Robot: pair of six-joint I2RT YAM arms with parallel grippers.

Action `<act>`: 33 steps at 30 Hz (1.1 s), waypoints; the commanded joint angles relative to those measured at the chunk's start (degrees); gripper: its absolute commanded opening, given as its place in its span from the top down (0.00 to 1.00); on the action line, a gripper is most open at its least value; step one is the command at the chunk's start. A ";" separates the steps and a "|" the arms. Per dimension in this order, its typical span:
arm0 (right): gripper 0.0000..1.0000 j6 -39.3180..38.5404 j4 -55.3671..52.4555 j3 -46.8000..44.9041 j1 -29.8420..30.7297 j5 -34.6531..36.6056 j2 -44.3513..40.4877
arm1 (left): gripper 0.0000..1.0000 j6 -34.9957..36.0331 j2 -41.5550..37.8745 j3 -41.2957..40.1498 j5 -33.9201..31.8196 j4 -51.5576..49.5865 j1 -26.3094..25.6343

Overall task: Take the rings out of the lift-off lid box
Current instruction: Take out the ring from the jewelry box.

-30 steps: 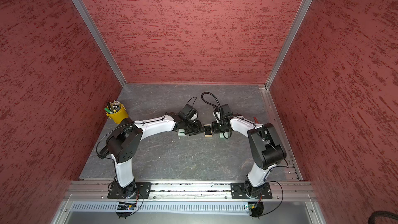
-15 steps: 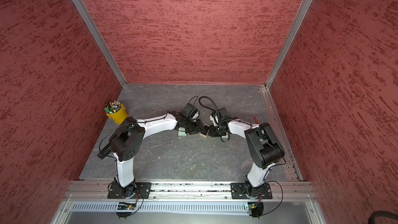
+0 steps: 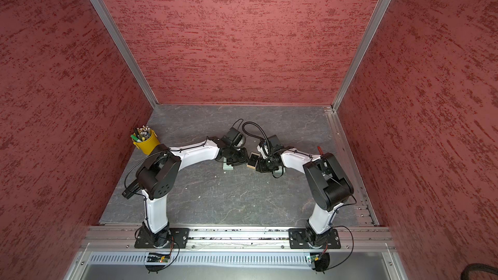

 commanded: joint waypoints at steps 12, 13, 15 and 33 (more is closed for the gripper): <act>0.78 -8.15 -1.02 11.24 0.29 0.09 1.13 | 0.59 1.62 3.40 1.66 -0.40 -0.26 -0.01; 0.78 -8.31 0.04 11.33 0.20 -0.16 1.85 | 0.62 1.69 3.32 1.52 -0.43 -0.24 -0.08; 0.78 -8.68 1.52 11.42 0.16 -0.60 3.20 | 0.67 1.87 3.06 1.29 -0.35 -0.45 -0.08; 0.73 -9.80 6.64 9.50 0.19 -2.25 7.10 | 0.69 5.38 2.04 0.65 -0.68 -3.49 0.62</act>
